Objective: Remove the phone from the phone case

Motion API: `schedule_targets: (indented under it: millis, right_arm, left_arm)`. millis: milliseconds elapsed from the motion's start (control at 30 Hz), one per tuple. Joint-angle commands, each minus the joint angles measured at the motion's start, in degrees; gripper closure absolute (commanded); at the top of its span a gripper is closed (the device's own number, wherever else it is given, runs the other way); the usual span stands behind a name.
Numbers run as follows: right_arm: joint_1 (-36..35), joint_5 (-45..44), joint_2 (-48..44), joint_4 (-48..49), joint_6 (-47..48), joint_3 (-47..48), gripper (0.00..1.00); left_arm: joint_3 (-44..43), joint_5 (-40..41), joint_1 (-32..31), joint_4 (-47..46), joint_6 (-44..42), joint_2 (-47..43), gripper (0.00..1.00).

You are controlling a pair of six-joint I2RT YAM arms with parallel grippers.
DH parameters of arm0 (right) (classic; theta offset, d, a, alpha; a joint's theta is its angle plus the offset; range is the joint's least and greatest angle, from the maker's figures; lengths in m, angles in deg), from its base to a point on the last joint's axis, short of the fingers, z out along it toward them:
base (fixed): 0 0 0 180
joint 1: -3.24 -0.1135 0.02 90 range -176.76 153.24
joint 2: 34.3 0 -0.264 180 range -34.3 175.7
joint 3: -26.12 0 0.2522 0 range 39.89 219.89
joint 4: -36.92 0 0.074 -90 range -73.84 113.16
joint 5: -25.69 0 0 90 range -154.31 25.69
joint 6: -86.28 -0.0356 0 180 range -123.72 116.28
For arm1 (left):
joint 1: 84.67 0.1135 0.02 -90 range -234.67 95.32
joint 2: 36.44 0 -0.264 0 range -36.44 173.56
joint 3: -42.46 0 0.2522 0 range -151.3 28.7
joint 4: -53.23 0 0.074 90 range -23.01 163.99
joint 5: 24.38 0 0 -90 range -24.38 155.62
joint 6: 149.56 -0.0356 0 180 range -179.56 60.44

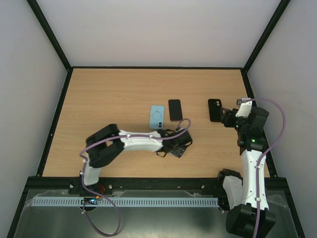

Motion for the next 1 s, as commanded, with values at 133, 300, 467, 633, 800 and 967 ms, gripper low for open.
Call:
schedule_targets:
  millis: [133,300,467,633,800,967]
  right_arm:
    - [-0.1,-0.2,-1.5,1.1,0.7,-0.3,0.39]
    - [-0.1,1.1,-1.4,1.0,1.3,-0.5,0.39]
    - [-0.1,7.3,-1.4,-0.9,7.0,0.1,0.37]
    - [-0.7,24.0,2.8,-8.4,18.2,3.9,0.23]
    - [-14.3,19.8,13.9,-19.0,33.4,14.0,0.21]
    - [-31.1,12.6,25.3,-28.0,52.7,20.0,0.10]
  left_arm:
    - [15.8,-9.4,3.5,6.8,-1.5,-16.6,0.23]
    - [18.8,-14.9,6.6,7.4,-3.8,-22.1,0.11]
    - [17.8,-14.8,7.8,9.0,-7.2,-27.0,0.00]
    - [18.6,-14.5,13.6,11.0,-8.8,-34.0,0.00]
    - [21.0,-11.9,25.1,9.6,-11.0,-40.9,0.00]
    - [25.4,-13.0,34.1,1.5,-11.9,-47.1,0.00]
